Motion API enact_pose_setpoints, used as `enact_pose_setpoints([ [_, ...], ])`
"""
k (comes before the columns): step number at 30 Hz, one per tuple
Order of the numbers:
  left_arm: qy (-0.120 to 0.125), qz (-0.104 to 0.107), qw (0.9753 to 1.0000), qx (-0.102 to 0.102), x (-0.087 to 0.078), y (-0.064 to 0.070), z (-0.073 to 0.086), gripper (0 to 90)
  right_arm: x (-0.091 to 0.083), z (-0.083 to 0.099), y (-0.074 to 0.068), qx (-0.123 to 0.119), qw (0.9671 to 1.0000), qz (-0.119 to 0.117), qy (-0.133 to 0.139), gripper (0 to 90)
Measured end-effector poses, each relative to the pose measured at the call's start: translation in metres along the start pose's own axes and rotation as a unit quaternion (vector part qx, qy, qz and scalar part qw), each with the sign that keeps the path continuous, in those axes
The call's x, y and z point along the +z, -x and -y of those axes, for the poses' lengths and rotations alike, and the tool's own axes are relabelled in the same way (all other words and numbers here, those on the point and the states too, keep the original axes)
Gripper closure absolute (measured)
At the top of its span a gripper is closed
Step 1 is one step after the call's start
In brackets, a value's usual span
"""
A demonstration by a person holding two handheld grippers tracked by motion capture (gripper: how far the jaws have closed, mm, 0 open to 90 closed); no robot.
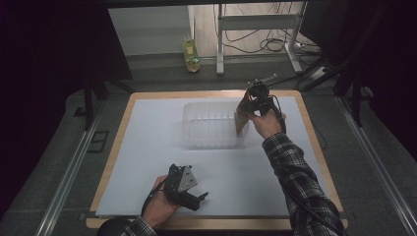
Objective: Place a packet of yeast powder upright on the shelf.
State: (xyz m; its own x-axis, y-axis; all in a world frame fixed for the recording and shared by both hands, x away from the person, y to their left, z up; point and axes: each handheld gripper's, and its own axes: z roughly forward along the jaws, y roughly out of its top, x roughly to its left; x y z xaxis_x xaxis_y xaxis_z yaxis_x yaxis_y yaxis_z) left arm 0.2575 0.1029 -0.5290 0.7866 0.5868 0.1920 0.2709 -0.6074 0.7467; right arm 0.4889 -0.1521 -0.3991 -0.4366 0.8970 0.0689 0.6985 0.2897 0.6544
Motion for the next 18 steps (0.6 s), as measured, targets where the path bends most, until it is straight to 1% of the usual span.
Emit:
enact_pose_setpoints([
  [1, 0.0, 0.0, 1.0, 0.0, 0.0, 0.0, 0.0, 0.3, 0.0, 0.0, 0.0, 0.0, 1.0, 0.0, 0.0, 67.3],
  [2, 0.002, 0.001, 1.0, -0.003, 0.0, 0.0, 0.0, 0.3, 0.007, 0.001, 0.003, 0.005, 0.9999, -0.012, 0.006, 66.4],
  [3, 0.002, 0.001, 1.0, -0.002, 0.0, 0.0, 0.0, 0.3, 0.007, 0.001, 0.003, 0.005, 0.9999, -0.012, 0.006, 66.4],
  [4, 0.002, 0.001, 1.0, -0.002, 0.0, 0.0, 0.0, 0.3, 0.01, 0.001, 0.005, 0.007, 0.9998, -0.017, 0.006, 64.5],
  [5, 0.002, 0.001, 1.0, -0.004, 0.0, 0.0, 0.0, 0.3, 0.013, 0.002, 0.008, 0.01, 0.999, -0.045, 0.004, 54.3],
  [6, 0.003, 0.001, 1.0, -0.005, 0.0, 0.0, 0.0, 0.3, 0.013, 0.003, 0.008, 0.006, 0.9986, -0.052, 0.006, 47.5],
  [7, 0.003, 0.001, 1.0, -0.007, 0.0, 0.0, 0.0, 0.2, 0.013, 0.003, 0.008, 0.0, 0.9985, -0.054, 0.006, 42.5],
  [9, 0.003, 0.001, 1.0, -0.007, 0.0, 0.0, 0.0, 0.2, 0.009, 0.004, 0.01, -0.013, 0.9977, -0.064, 0.016, 34.8],
  [11, 0.001, 0.002, 1.0, -0.007, 0.0, -0.001, 0.0, 0.2, 0.004, 0.006, 0.012, -0.021, 0.9964, -0.077, 0.027, 32.3],
  [12, 0.001, 0.002, 1.0, -0.007, 0.0, -0.001, 0.0, 0.2, 0.004, 0.006, 0.012, -0.021, 0.9964, -0.077, 0.027, 32.3],
  [13, 0.0, 0.003, 1.0, -0.007, 0.0, -0.001, 0.0, 0.2, -0.001, 0.009, 0.013, -0.034, 0.9946, -0.088, 0.042, 28.8],
  [14, 0.0, 0.003, 1.0, -0.007, 0.0, -0.001, 0.0, 0.3, -0.001, 0.009, 0.013, -0.034, 0.9946, -0.088, 0.042, 28.8],
  [15, 0.001, 0.003, 1.0, -0.008, 0.001, -0.001, 0.0, 0.2, -0.005, 0.012, 0.014, -0.046, 0.9929, -0.099, 0.047, 27.5],
  [16, 0.001, 0.003, 1.0, -0.008, 0.001, -0.001, 0.0, 0.2, -0.005, 0.012, 0.014, -0.046, 0.9929, -0.099, 0.047, 27.5],
  [18, 0.002, 0.004, 0.9999, -0.01, 0.001, -0.001, 0.0, 0.2, -0.011, 0.017, 0.015, -0.058, 0.9912, -0.106, 0.055, 25.9],
])
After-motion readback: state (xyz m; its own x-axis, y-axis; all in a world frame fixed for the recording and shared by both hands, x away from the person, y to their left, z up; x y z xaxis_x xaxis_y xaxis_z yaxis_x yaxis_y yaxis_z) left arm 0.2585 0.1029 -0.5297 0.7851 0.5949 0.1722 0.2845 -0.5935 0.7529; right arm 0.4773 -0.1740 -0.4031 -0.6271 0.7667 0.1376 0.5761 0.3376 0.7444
